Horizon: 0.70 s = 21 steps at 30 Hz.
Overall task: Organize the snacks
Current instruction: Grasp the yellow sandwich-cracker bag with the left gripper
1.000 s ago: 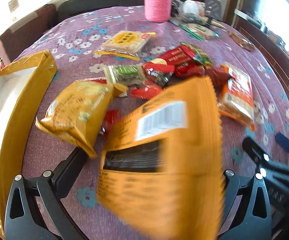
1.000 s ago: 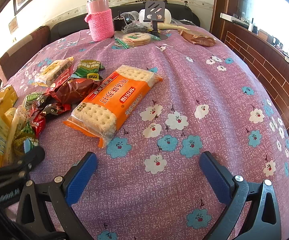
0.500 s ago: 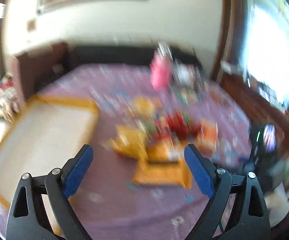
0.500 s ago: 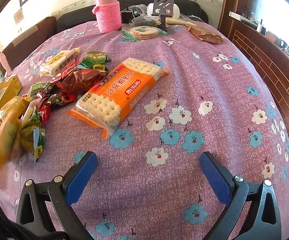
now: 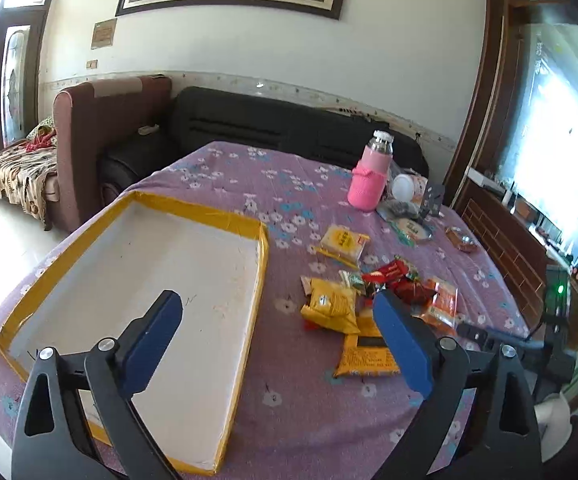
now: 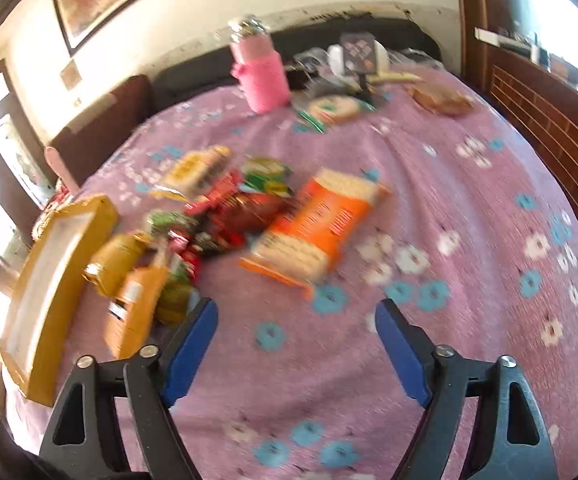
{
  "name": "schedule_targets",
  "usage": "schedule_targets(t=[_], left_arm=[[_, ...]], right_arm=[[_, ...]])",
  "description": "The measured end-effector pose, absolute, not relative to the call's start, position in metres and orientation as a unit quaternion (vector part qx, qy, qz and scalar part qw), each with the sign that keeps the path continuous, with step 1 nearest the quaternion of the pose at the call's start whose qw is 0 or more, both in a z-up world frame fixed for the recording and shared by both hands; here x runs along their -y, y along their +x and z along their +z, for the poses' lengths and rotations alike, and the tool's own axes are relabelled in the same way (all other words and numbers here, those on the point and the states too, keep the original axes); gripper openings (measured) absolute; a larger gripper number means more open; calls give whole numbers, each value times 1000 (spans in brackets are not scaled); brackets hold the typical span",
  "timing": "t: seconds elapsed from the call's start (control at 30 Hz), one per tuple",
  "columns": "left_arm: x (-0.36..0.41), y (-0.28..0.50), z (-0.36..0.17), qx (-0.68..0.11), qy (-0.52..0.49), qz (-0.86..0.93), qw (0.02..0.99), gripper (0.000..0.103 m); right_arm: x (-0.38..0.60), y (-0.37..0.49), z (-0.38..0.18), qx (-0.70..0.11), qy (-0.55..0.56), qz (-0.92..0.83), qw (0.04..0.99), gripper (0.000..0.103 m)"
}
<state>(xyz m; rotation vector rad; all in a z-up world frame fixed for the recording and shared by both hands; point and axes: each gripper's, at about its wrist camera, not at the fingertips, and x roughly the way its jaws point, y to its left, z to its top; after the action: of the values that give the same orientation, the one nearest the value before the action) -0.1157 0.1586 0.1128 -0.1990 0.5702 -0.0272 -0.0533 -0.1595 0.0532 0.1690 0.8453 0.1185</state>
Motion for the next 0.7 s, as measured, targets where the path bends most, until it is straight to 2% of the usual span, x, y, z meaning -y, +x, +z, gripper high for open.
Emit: schedule_targets(t=[0.2,0.27,0.33,0.5,0.7], left_arm=[[-146,-101,107,-319,-110,-64,939,97],[-135,-90,103,-331,-101,-86,934,90],[-122,-74,99,-349,-77,-96,929,76],[-100,-32,81,-393,-59,-119,910,76],[-89,12,51,-436,-52,-111,892,76]], right_arm=[[156,-34,55,-384,87,47,918,78],[164,-26,51,-374,99,35,921,78],[174,-20,49,-369,112,30,922,78],[201,-17,41,-338,142,9,930,80],[209,-13,37,-349,154,17,924,80]])
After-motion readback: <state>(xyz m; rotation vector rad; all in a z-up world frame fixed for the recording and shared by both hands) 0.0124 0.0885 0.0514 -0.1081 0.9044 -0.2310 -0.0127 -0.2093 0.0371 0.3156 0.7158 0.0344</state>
